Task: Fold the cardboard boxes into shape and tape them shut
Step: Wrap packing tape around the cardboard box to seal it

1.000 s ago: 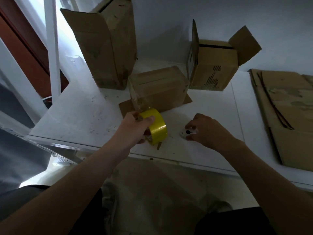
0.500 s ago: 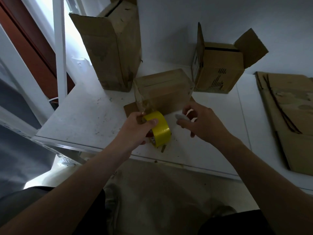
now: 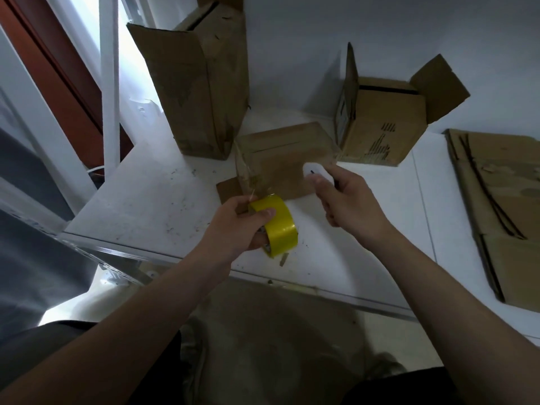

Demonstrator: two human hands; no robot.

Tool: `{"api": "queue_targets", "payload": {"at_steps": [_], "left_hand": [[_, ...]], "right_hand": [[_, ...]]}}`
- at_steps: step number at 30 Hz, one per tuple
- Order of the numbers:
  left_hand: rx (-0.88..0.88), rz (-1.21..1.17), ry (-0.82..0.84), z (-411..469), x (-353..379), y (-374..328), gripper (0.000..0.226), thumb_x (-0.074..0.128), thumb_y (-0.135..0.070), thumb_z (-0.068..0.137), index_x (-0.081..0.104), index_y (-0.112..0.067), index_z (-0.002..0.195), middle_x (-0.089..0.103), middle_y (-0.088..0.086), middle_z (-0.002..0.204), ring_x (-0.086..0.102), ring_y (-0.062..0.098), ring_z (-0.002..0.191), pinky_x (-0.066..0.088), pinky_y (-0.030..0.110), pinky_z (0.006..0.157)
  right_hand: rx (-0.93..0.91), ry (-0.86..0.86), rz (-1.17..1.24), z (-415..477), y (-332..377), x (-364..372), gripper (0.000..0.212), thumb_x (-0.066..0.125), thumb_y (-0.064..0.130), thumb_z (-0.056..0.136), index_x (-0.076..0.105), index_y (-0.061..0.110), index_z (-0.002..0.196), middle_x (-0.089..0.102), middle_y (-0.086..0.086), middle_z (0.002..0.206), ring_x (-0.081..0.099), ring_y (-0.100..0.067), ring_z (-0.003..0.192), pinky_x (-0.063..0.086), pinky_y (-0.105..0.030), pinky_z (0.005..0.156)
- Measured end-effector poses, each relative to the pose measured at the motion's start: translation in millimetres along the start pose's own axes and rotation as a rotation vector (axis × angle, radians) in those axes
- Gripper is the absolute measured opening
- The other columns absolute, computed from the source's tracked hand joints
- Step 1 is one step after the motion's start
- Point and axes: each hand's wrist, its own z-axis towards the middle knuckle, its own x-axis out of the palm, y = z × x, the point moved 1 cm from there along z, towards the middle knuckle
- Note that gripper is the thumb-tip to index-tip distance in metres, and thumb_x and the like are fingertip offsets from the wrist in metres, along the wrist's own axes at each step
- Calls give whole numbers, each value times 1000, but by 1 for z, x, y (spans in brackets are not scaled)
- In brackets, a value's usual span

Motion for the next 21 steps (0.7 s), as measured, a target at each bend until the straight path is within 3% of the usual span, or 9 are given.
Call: {"api": "queue_targets", "payload": {"at_steps": [2,4,6,10,12,17,21], "left_hand": [[4,0,7,0,0,0,52,75,-24,91,52,-20,137,63,3,125,72,26,98,57,22,57],[8,17,11,-1,0,0,54,75,-25,91,51,-21,139,63,3,125,72,26,98,57,23,58],[12,22,15,-1,-1,0,54,75,-26,91,51,-21,138,63,3,124,72,25,98,57,22,58],[20,22,29,-1,-2,1,50,75,-26,91,52,-23,135,66,1,120,72,23,96,57,22,57],[29,34,38,-1,-2,2,50,75,-27,91,52,-24,135,66,-3,117,72,21,94,57,21,57],[47,62,57,-3,-3,3,55,74,-30,90,50,-24,139,65,0,122,72,20,97,57,18,58],[38,34,63,-4,-4,4,56,76,-29,89,51,-25,139,67,0,121,73,21,96,56,18,58]], "right_hand": [[13,68,77,1,5,6,18,51,30,106,66,38,99,58,9,65,46,-6,47,36,-27,49],[8,153,157,2,12,12,23,47,22,107,64,25,123,68,-7,81,50,-17,46,39,-28,42],[-18,187,170,4,17,19,27,46,15,108,61,17,130,69,-11,86,49,-19,45,39,-27,41],[-107,70,111,11,20,28,17,56,17,104,70,16,114,60,2,64,45,-11,41,34,-21,40],[-134,24,99,13,21,30,14,62,21,101,73,16,107,62,-1,61,48,-14,36,36,-20,38],[-98,-23,190,16,22,36,7,71,22,95,77,22,98,70,-8,64,66,-26,48,50,-27,43],[-105,-70,160,19,19,38,9,75,24,91,78,22,99,72,-1,69,69,-19,55,52,-24,49]]}}
